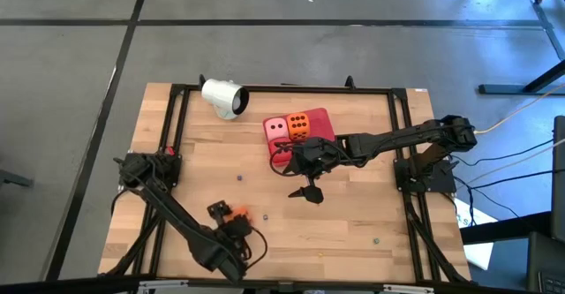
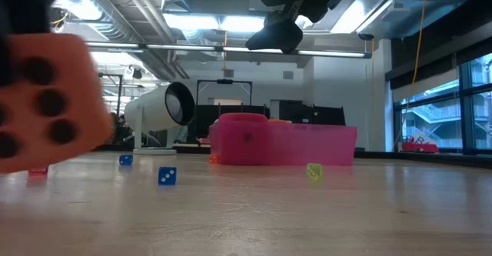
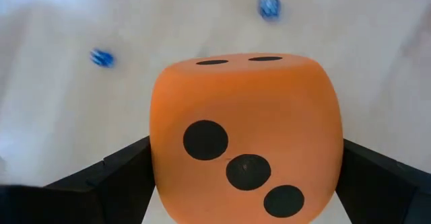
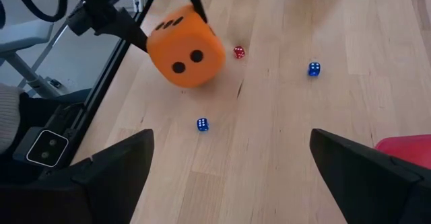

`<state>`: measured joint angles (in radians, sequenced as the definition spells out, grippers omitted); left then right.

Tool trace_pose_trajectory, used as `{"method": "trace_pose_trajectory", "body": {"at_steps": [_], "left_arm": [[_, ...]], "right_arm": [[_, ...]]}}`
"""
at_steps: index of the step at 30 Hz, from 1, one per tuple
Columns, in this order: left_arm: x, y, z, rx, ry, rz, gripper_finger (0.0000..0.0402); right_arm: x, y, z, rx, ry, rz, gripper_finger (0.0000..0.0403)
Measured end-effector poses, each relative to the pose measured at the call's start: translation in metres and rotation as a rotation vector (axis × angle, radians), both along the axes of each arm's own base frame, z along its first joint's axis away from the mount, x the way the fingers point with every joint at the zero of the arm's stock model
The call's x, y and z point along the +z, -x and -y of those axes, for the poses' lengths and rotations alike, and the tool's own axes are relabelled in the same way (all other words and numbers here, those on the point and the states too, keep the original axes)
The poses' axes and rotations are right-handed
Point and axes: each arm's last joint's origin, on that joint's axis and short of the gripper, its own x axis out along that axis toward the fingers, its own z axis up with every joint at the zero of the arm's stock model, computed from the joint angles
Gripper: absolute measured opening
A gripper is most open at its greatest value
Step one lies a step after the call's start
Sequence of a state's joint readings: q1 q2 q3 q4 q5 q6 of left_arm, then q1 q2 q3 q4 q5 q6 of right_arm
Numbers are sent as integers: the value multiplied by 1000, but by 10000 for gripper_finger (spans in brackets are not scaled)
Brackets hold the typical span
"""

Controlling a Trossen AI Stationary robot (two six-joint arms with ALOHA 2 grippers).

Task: Pick & Place Dice
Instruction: Put the big orange dice into the red bin

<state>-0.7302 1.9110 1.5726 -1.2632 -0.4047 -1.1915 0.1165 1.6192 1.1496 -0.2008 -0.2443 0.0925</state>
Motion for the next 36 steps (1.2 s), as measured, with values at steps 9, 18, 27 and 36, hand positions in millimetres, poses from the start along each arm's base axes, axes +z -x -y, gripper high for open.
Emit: {"method": "trace_pose_trajectory", "body": {"at_steps": [9,18,27,36], "left_arm": [[4,-14,-16,60,-200,206,377],[7,-30,-38,41,-355,248,377],[8,-49,-72,22,-461,181,377],[8,-65,-111,44,-505,87,377]], "right_arm": [[0,0,0,0,0,0,396],[0,0,0,0,0,0,396],[1,-1,0,2,1,16,396],[19,15,25,-104,203,31,396]]}}
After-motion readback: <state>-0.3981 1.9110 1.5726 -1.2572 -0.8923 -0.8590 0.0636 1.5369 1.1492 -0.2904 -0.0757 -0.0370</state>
